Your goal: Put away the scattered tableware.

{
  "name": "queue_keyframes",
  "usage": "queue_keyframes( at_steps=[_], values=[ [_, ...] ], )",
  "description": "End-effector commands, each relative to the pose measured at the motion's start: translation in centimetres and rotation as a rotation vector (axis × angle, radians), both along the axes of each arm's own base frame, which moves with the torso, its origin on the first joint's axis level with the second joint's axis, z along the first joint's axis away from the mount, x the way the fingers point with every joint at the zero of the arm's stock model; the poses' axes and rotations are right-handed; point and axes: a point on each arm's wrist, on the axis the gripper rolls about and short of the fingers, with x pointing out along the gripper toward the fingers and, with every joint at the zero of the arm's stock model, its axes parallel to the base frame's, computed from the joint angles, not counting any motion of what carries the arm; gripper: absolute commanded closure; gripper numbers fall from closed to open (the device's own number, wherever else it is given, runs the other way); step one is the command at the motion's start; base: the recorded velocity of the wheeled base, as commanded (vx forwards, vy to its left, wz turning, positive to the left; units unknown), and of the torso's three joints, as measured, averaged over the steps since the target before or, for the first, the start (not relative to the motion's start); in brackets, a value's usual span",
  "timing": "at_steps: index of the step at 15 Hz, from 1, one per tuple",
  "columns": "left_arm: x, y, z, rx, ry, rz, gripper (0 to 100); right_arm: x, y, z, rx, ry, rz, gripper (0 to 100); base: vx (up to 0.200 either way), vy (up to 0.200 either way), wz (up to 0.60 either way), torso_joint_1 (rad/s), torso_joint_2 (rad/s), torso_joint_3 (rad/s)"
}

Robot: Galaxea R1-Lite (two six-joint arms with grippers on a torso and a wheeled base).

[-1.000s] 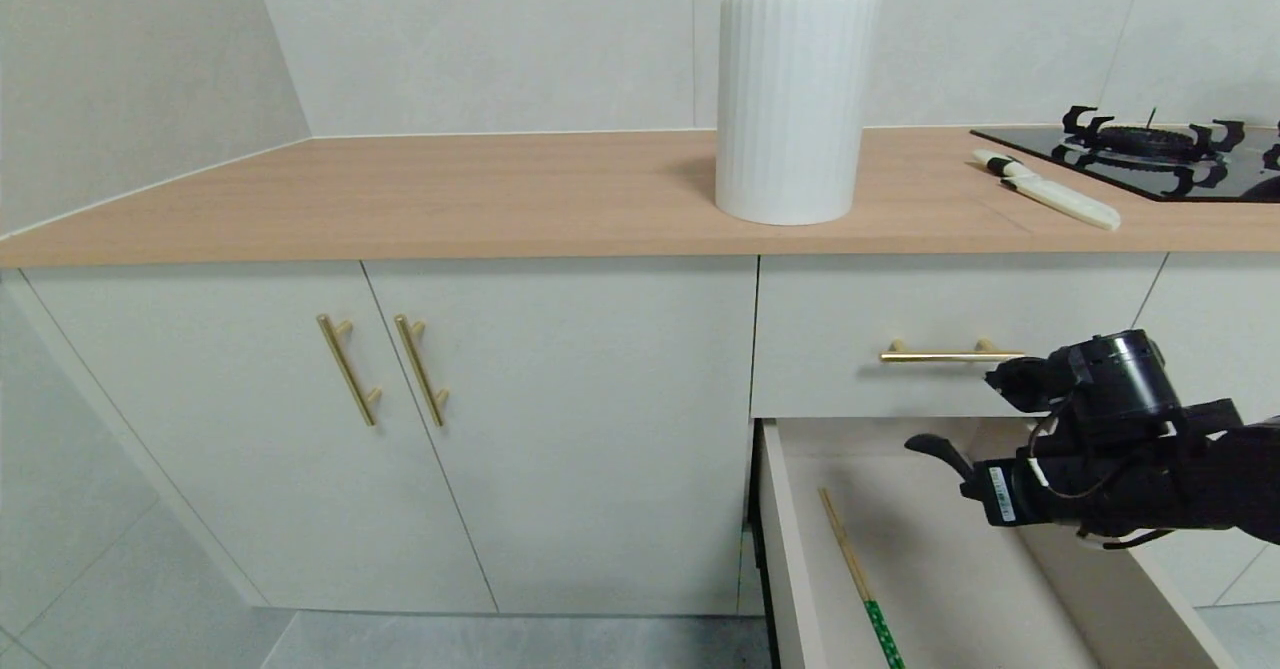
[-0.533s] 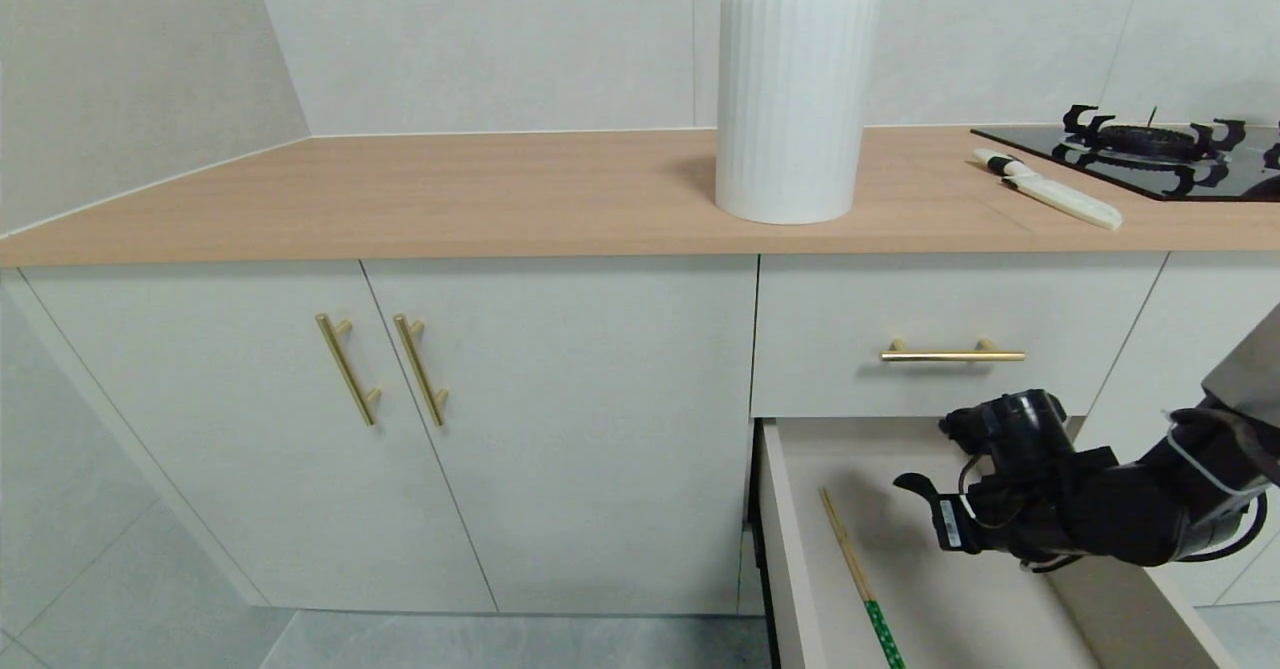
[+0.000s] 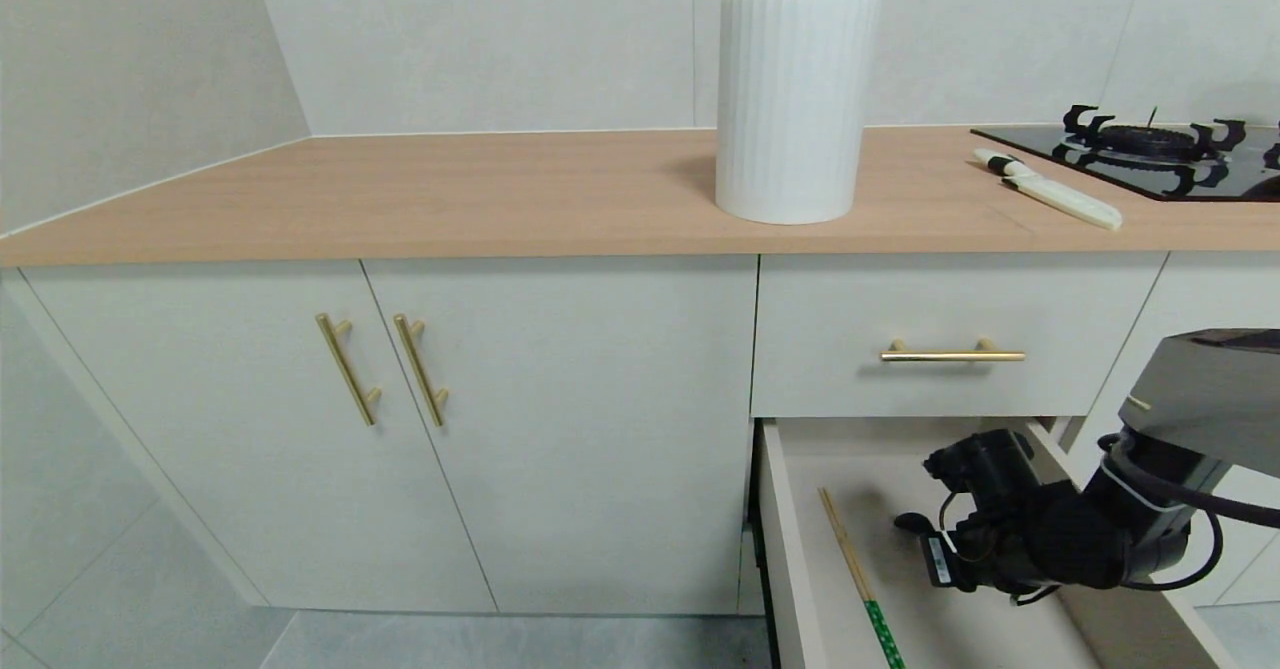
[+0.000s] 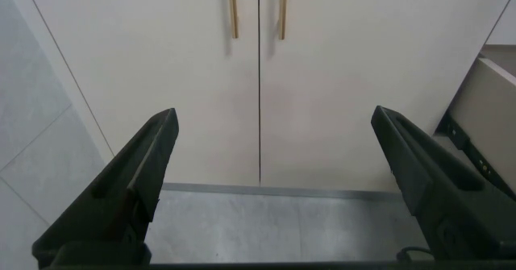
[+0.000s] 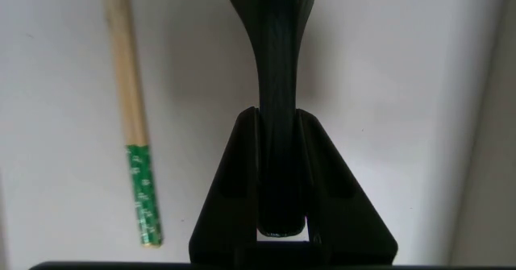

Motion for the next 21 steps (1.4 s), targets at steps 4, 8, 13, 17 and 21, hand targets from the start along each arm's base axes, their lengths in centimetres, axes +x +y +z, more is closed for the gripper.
queue_keyframes(
  at_steps=[4,8,13,17,21],
  values=[
    [0.0,0.0,0.0,0.0,0.0,0.0,0,0.2,0.0,-1.9,-0.019,0.031,-0.006,100,0.0,0.0,0.0,0.0,0.0,0.0],
    [0.0,0.0,0.0,0.0,0.0,0.0,0,0.3,0.0,-1.8,-0.014,0.008,-0.01,100,0.0,0.0,0.0,0.0,0.0,0.0],
    [0.0,0.0,0.0,0.0,0.0,0.0,0,0.3,0.0,-1.7,-0.013,0.007,-0.01,100,0.0,0.0,0.0,0.0,0.0,0.0],
    [0.0,0.0,0.0,0.0,0.0,0.0,0,0.3,0.0,-1.6,-0.012,0.002,-0.01,0,0.0,0.0,0.0,0.0,0.0,0.0],
    [0.0,0.0,0.0,0.0,0.0,0.0,0,0.4,0.0,-0.9,-0.008,-0.017,-0.01,0,0.0,0.0,0.0,0.0,0.0,0.0]
  ],
)
